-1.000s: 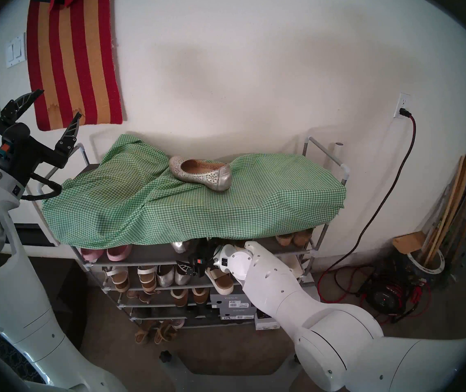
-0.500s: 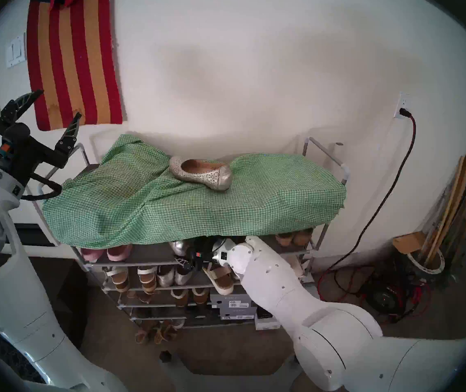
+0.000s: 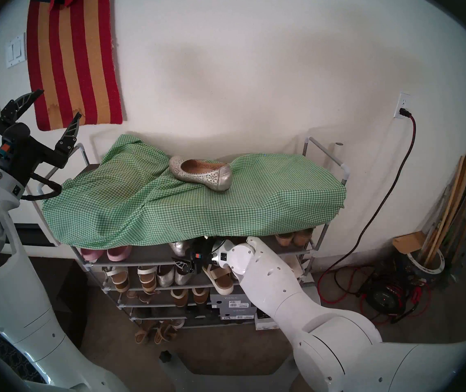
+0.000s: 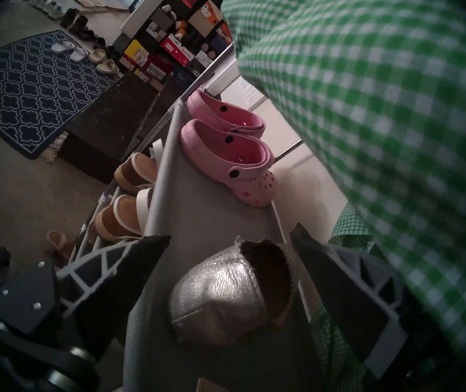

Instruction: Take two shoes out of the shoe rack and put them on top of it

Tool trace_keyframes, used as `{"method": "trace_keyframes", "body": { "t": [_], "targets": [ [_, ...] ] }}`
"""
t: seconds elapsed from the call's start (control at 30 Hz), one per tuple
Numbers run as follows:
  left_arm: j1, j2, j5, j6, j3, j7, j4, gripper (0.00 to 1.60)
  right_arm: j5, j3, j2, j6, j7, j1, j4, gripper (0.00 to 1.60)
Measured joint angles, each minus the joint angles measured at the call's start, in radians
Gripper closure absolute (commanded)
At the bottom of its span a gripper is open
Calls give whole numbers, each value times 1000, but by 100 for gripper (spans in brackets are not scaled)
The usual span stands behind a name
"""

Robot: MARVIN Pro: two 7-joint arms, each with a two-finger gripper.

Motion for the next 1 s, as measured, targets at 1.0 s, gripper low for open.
{"method": "trace_keyframes", "body": {
  "t": [1.0],
  "targets": [
    [-5, -5, 2, 0, -2, -6, 0, 0, -67, 23, -61, 107, 104, 201, 243, 0]
  ]
}}
